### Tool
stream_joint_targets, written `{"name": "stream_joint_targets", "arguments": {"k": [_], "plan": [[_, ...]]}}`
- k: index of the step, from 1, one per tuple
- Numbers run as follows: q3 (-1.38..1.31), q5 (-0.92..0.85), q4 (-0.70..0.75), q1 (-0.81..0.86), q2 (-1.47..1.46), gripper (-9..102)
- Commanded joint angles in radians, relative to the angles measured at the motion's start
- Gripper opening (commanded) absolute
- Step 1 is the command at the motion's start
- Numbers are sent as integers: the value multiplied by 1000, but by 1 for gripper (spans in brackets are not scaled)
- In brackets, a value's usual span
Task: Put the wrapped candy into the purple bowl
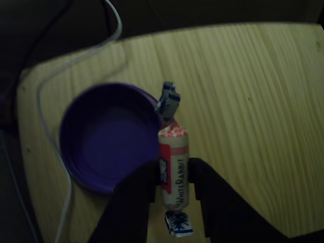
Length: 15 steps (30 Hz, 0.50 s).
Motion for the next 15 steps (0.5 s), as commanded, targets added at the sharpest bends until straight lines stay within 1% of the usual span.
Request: {"name": "stream_joint_targets", "arguments": {"k": [1,8,15], "plan": [[-138,23,-32,-58,-8,0],[-241,38,-49,-118,-127,0],[-301,43,-63,-132,-189,1]]}}
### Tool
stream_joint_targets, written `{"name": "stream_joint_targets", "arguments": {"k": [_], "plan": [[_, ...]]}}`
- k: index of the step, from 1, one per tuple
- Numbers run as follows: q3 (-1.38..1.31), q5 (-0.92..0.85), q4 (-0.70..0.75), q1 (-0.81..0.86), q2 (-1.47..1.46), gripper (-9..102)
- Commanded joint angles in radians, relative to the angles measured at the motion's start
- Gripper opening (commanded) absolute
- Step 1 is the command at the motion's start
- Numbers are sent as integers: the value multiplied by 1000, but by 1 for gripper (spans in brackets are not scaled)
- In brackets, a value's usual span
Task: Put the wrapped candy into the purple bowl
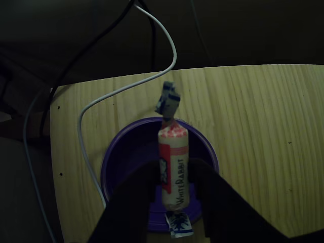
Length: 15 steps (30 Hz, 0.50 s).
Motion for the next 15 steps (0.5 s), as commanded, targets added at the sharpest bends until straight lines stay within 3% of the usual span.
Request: {"name": "stream_joint_targets", "arguments": {"k": [1,15], "plan": [[-98,11,-40,-15,18,3],[-32,17,-61,-18,52,18]]}}
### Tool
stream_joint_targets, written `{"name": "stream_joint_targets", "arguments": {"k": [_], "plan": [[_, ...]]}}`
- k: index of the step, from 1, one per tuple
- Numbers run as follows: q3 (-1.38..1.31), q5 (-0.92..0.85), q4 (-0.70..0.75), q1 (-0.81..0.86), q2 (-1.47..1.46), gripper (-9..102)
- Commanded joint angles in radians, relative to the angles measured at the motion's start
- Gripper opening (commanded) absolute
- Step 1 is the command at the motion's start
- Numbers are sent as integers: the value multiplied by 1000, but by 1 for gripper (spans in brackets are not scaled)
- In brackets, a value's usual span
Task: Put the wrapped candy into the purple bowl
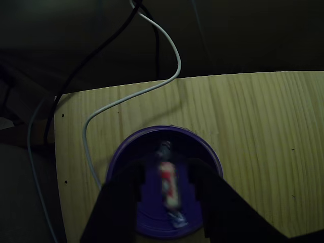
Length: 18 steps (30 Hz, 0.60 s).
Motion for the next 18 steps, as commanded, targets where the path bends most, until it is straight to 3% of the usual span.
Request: {"name": "stream_joint_targets", "arguments": {"k": [1,6,10,18], "plan": [[-28,5,-32,-9,61,18],[-15,15,-29,-8,80,16],[-6,11,-9,0,123,0],[92,5,-71,155,261,0]]}}
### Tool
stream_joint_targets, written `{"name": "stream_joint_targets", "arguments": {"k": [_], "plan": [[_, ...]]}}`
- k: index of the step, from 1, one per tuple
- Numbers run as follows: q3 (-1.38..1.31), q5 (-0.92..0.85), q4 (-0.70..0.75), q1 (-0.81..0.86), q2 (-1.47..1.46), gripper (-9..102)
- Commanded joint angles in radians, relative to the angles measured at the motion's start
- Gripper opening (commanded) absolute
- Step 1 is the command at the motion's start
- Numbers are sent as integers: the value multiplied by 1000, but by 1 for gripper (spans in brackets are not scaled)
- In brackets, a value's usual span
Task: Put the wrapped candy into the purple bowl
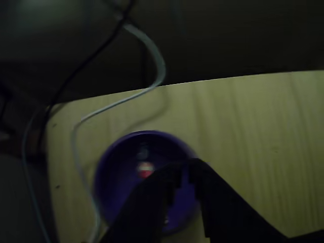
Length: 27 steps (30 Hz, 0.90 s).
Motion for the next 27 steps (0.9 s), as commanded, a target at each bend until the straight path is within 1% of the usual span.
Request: {"name": "stream_joint_targets", "arguments": {"k": [1,4,6,9,16,20,23,27], "plan": [[48,23,-60,118,181,0],[109,18,-46,215,250,0],[141,-18,-18,281,285,0],[206,-20,-18,399,357,0],[400,114,-55,695,560,-1],[514,215,-37,847,687,-1],[578,299,6,940,778,-1],[663,304,29,1042,882,-1]]}}
